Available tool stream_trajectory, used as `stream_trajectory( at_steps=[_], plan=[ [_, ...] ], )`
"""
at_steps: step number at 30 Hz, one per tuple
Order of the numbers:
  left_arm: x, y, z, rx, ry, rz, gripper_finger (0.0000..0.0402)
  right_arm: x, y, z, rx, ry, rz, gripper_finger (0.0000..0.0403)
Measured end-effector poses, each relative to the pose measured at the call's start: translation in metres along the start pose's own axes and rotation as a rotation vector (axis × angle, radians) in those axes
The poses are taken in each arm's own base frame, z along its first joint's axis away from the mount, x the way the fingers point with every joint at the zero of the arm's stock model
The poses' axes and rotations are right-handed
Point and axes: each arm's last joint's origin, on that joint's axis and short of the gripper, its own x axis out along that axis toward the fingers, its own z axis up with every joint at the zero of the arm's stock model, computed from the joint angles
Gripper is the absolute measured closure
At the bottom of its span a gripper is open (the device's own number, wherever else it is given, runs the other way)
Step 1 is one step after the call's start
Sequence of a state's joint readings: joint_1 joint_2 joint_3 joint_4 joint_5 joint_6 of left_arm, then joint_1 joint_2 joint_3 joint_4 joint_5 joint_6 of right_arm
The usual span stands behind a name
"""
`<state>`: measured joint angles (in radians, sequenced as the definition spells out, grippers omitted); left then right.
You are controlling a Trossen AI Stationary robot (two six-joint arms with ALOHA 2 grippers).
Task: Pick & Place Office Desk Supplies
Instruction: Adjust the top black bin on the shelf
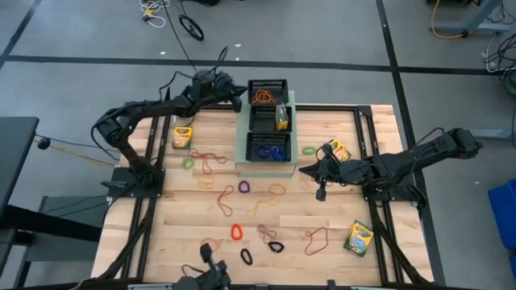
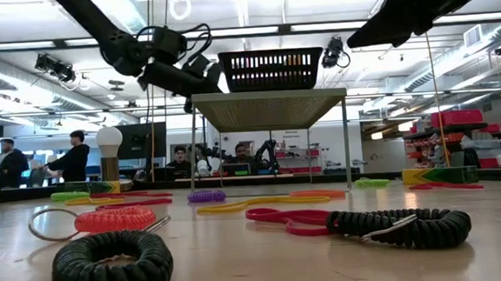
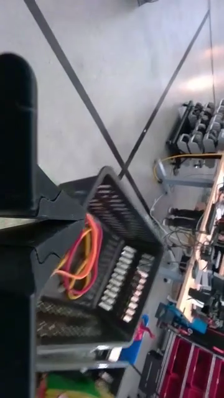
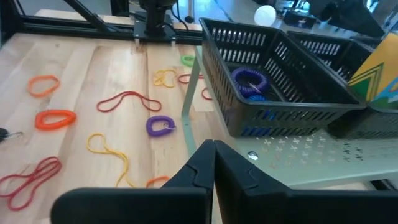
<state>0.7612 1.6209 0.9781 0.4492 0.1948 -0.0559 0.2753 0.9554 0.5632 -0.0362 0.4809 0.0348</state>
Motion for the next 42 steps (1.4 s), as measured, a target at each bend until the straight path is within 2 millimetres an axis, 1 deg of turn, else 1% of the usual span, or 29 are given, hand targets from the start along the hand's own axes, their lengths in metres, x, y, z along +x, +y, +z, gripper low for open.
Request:
stream_trajectory(
  at_steps=[3,6,12,15,20,25,27,30,36,42],
  plan=[
    [0.007,0.000,0.006,-0.002,0.015,-0.029,0.0394,-0.002,0.003,0.000,-0.025,-0.002,-0.001,0.0397],
    [0.009,-0.001,0.008,0.004,0.018,-0.052,0.0394,-0.003,0.005,0.000,-0.038,-0.004,0.010,0.0395],
    [0.009,-0.001,0.005,0.013,0.061,-0.050,0.0394,-0.003,0.005,0.000,-0.045,-0.004,0.008,0.0393],
    [0.003,-0.002,0.008,0.043,0.089,-0.041,0.0394,-0.003,0.005,0.000,-0.045,-0.004,0.008,0.0392],
    [-0.014,-0.011,0.030,0.098,0.020,-0.054,0.0394,-0.003,0.005,0.000,-0.062,-0.005,-0.001,0.0392],
    [-0.024,-0.016,0.039,0.113,0.005,-0.063,0.0394,-0.003,0.004,0.000,-0.063,-0.005,-0.027,0.0392],
    [-0.025,-0.015,0.036,0.117,0.046,-0.045,0.0394,-0.003,0.004,0.000,-0.063,-0.005,-0.030,0.0392],
    [-0.020,-0.012,0.022,0.123,0.145,0.023,0.0394,-0.003,0.004,0.000,-0.062,-0.005,-0.029,0.0392],
    [-0.006,-0.012,0.005,0.106,0.198,-0.030,0.0394,-0.003,0.004,0.000,-0.062,-0.006,-0.029,0.0392],
    [-0.004,-0.014,0.005,0.108,0.182,-0.040,0.0394,-0.003,0.004,0.000,-0.059,-0.009,-0.029,0.0392]
  ],
)
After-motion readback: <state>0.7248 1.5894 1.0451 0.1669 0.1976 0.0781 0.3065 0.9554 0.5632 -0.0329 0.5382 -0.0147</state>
